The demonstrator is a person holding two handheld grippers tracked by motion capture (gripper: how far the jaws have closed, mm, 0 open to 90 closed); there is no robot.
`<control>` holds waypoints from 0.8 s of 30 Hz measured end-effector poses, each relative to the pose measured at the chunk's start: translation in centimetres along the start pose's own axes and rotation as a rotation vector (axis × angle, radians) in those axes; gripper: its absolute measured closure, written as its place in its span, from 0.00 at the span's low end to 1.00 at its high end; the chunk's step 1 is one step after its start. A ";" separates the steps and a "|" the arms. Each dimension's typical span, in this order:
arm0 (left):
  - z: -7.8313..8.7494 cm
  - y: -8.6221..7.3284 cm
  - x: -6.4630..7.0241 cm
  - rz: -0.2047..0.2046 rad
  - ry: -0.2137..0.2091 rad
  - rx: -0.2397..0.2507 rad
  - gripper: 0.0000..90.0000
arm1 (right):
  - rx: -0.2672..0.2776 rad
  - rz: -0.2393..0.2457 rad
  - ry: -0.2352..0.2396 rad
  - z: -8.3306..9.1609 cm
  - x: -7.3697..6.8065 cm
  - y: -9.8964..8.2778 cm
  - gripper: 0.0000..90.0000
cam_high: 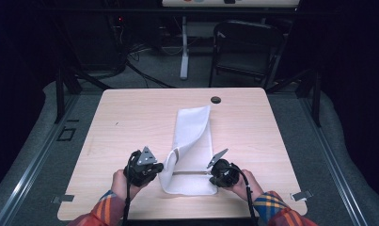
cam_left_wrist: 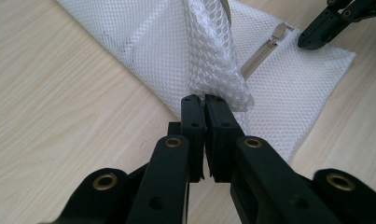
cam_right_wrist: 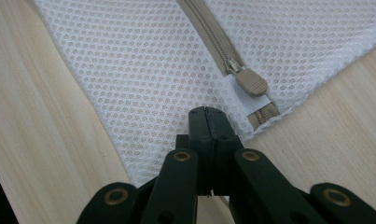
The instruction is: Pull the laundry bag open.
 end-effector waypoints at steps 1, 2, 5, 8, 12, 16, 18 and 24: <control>0.0 0.0 0.0 -0.002 0.002 -0.001 0.96 | -0.003 -0.001 -0.004 0.0 0.0 0.0 1.00; 0.1 0.0 -0.1 0.000 -0.002 -0.006 0.96 | 0.000 -0.004 0.000 0.0 0.0 0.0 1.00; 0.1 -0.1 -0.1 0.002 0.003 -0.004 0.96 | 0.000 -0.012 -0.004 0.0 0.0 0.0 1.00; 0.1 -0.2 -0.2 0.002 0.004 -0.010 0.96 | -0.020 -0.004 -0.004 0.1 0.1 -0.1 1.00; 0.1 -0.3 -0.2 0.006 0.002 -0.019 0.96 | -0.041 -0.016 -0.011 0.3 0.2 -0.2 1.00; 0.0 -0.4 -0.2 0.005 -0.003 -0.022 0.96 | -0.050 -0.014 -0.014 0.3 0.2 -0.3 1.00; -0.1 -0.4 -0.1 0.004 -0.005 -0.025 0.96 | -0.051 -0.013 -0.001 0.4 0.2 -0.3 0.97; -0.2 -0.4 -0.1 0.000 -0.008 -0.033 0.96 | 0.036 -0.015 -0.084 1.4 1.0 0.3 1.00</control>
Point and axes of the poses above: each handheld gripper's, and its own axes: z roughly backward along the jaws, y roughly out of its top, x roughly to its right, the point moved 2 cm from there along -z, roughly forward along the jaws, and after that the axes turned 9 degrees about z, right-handed, at the moved point
